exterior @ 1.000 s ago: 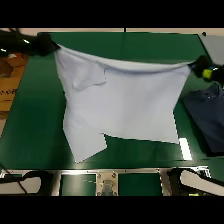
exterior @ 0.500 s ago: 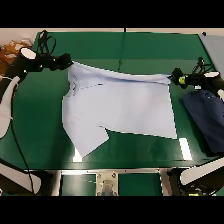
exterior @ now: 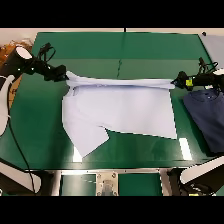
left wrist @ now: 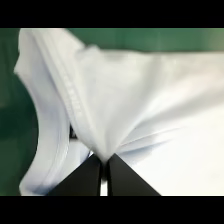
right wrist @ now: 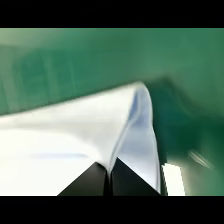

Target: Fold the shirts.

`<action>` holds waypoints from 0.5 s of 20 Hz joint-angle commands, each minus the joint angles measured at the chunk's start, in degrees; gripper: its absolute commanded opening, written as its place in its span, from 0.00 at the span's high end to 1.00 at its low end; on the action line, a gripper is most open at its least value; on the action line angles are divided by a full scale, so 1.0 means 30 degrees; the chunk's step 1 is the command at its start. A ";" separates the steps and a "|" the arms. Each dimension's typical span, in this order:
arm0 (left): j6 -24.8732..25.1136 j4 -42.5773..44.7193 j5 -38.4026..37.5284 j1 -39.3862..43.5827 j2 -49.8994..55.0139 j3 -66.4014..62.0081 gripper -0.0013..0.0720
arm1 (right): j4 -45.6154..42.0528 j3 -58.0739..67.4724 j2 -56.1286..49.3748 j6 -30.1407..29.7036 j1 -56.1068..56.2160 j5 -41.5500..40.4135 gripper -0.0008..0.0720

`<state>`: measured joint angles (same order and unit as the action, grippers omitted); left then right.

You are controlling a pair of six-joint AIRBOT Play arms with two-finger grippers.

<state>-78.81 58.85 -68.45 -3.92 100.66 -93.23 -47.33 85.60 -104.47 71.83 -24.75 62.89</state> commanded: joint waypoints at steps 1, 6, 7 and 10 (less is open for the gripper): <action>-0.0583 0.1005 -0.1552 0.0051 0.0022 0.1260 0.95 | -0.0765 -0.1574 -0.0022 -0.0058 -0.0291 0.1712 0.97; -0.0583 0.0816 -0.0998 0.0066 0.0044 0.2849 0.95 | -0.1443 -0.2193 0.0051 -0.0029 -0.0299 0.2856 0.97; -0.0576 0.0707 -0.1013 0.0066 0.0036 0.2841 0.95 | -0.1443 -0.2193 0.0051 -0.0022 -0.0299 0.2929 0.97; -0.0539 -0.0233 -0.0816 0.0058 0.0036 0.2783 0.95 | -0.1457 -0.1989 0.0051 0.0051 -0.0328 0.2936 0.97</action>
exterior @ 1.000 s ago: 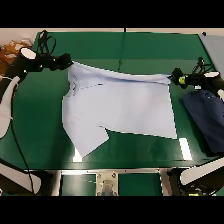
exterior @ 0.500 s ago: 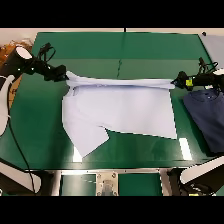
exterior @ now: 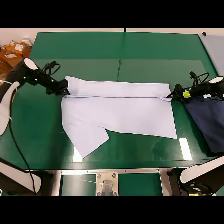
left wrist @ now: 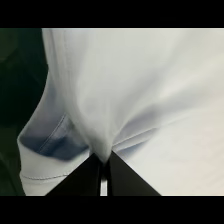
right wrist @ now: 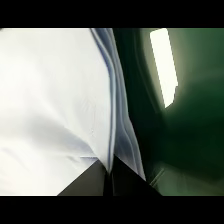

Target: Fold the shirts.

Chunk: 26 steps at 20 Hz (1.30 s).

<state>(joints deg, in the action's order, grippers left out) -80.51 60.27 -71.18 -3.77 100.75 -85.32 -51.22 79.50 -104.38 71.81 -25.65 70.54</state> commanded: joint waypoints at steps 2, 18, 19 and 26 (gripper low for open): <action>0.0350 -0.0962 -0.0095 0.0007 0.0015 0.0153 0.95 | -0.0168 0.0277 0.0022 0.0058 -0.0029 0.0532 0.97; 0.0357 -0.1100 -0.1151 -0.1253 0.0015 0.0175 0.95 | -0.1370 0.0386 0.0022 0.0051 -0.0823 0.1821 0.97; 0.0350 -0.1115 -0.1297 -0.1260 0.0015 0.0168 0.95 | -0.1472 0.0291 0.0022 0.0058 -0.0823 0.2040 0.97; -0.0160 -0.1173 -0.4087 -0.1268 -0.0109 0.0153 0.17 | -0.3512 0.2229 0.0590 0.2222 -0.1457 0.5435 0.93</action>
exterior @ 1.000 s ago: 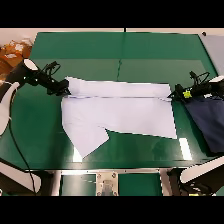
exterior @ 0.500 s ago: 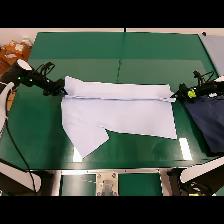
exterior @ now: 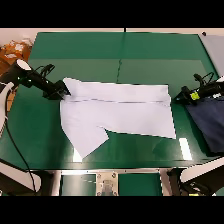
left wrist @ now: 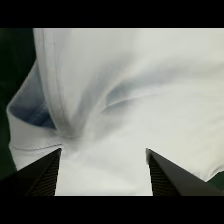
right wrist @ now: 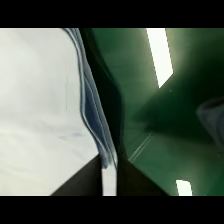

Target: Fold the shirts.

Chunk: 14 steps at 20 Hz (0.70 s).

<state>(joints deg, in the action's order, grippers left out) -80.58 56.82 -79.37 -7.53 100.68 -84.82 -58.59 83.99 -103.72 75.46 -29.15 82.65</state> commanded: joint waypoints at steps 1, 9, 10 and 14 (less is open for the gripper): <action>-0.0146 -0.0015 -0.2025 -0.0015 -0.0124 -0.0022 0.23 | -0.1129 0.0721 0.0889 0.1086 -0.0423 0.1406 0.97; -0.0291 0.1035 -0.4838 -0.0007 -0.1880 0.0408 0.95 | -0.1588 -0.5865 0.9187 0.2594 -0.0685 0.0153 0.97; -0.0211 0.1275 -0.4641 -0.0007 -0.3060 0.1100 0.95 | -0.1690 -0.7949 1.0958 0.3031 -0.0852 -0.0641 0.97; -0.0226 0.1989 -0.0437 -0.0007 -1.1038 0.8466 0.95 | -0.1435 -1.6269 1.7631 0.3861 -0.0940 -0.2521 0.97</action>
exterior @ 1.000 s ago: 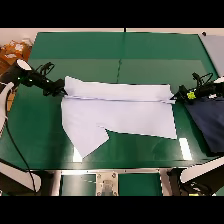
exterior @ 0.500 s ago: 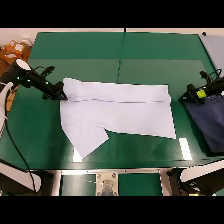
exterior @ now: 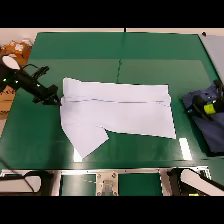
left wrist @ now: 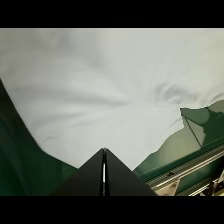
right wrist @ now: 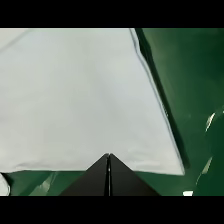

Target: Fold the shirts.

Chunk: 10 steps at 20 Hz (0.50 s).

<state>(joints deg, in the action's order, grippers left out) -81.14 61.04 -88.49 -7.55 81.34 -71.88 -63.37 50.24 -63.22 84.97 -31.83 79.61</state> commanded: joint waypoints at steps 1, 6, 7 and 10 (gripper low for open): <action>-0.0481 0.0554 0.3665 0.0000 -0.6666 0.6448 0.95 | 0.0772 -0.6710 0.5304 0.0678 0.0058 -0.2047 0.97; -0.3300 -0.0415 0.7730 0.0000 -1.2072 1.5606 0.16 | 0.3439 -1.1118 0.6091 0.0474 0.0117 -0.4495 0.53; -0.3271 -0.1428 0.8539 0.0000 -1.2072 1.6866 0.16 | 0.3942 -1.1701 0.5996 0.0466 0.0117 -0.5246 0.53; -0.1632 -0.5209 1.2138 0.0000 -1.2065 1.9875 0.16 | 0.4459 -1.2779 0.5588 0.0466 0.0117 -0.7664 0.43</action>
<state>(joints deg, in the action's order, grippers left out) -88.05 54.89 -63.20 -7.53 47.37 -22.26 -52.97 16.32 -46.33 86.35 -31.55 63.59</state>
